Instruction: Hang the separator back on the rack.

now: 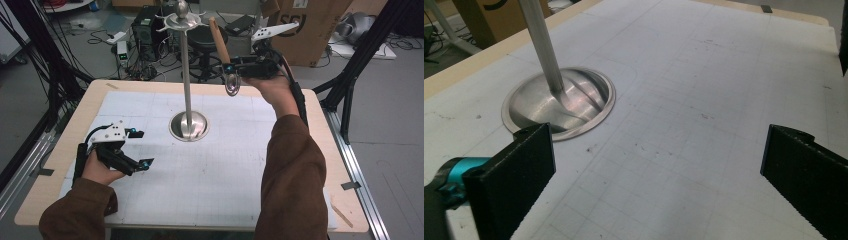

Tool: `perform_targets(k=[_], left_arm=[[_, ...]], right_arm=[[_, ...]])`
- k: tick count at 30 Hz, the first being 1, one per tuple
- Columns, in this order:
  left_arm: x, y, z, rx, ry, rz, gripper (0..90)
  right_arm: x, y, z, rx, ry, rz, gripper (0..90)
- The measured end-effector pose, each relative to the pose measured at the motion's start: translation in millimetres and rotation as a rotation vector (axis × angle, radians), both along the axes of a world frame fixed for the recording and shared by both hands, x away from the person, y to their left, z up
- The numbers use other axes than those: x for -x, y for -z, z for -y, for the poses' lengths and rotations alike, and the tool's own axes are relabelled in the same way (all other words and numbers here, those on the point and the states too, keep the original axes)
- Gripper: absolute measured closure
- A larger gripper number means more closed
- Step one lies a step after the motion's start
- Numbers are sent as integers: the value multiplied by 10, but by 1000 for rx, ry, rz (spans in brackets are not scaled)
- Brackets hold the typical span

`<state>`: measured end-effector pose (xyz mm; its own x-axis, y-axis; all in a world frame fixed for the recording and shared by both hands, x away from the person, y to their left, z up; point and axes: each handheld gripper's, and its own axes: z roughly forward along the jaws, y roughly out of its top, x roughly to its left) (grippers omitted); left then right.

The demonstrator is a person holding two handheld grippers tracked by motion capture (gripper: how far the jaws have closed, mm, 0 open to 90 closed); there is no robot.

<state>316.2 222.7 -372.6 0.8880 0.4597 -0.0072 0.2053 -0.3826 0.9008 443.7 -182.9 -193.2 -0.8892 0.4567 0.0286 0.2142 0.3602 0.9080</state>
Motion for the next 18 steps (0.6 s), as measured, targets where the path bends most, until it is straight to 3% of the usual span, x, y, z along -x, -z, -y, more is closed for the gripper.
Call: perform_targets(k=[6,18], left_arm=[[-2,2,0,-3,-3,1,16],[5,-7,-10,8,-4,3,16]], right_arm=[[-24,4,-14,13,7,-14,690],[-21,-83,-207,37,-34,12,690]])
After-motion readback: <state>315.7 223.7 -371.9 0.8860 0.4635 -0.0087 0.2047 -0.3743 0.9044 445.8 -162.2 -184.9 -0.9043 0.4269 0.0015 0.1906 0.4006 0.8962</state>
